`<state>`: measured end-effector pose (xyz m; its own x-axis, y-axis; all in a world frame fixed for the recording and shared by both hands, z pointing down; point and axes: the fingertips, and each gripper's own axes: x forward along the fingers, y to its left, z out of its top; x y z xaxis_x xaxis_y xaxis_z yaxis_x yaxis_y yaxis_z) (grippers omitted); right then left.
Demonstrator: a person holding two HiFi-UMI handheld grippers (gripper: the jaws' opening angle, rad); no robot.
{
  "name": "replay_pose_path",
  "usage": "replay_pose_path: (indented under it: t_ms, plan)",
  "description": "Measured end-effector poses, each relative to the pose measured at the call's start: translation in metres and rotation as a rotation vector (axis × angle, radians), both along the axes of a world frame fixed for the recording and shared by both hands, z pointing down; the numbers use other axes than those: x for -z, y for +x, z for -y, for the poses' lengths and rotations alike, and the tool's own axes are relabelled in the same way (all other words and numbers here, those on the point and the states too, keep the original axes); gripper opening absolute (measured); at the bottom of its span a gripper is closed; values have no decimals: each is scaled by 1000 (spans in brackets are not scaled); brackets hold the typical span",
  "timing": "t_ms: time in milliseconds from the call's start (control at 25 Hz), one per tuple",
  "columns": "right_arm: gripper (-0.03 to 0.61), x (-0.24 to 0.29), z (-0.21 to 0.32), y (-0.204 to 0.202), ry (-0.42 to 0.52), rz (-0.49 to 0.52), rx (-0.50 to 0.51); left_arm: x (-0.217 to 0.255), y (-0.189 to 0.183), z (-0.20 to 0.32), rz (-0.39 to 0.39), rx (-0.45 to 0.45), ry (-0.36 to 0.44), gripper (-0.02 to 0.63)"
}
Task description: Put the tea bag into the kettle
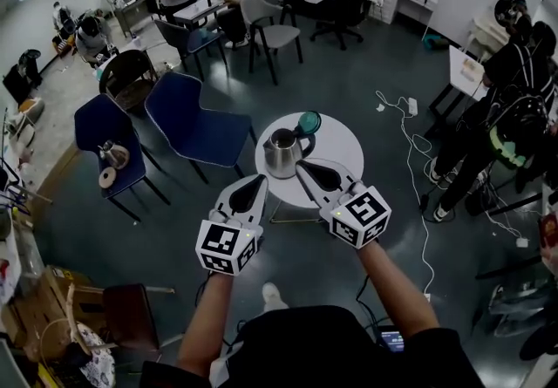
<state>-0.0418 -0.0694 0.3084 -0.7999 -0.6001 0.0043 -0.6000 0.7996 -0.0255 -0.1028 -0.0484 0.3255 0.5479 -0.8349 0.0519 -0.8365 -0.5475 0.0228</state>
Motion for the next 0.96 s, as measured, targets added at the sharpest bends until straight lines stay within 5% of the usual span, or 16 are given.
replay_pose_path:
  t_ms: [960]
  plan:
    - [18,7,-105,39,18,19,56,9,42,-113,18,49,22,15]
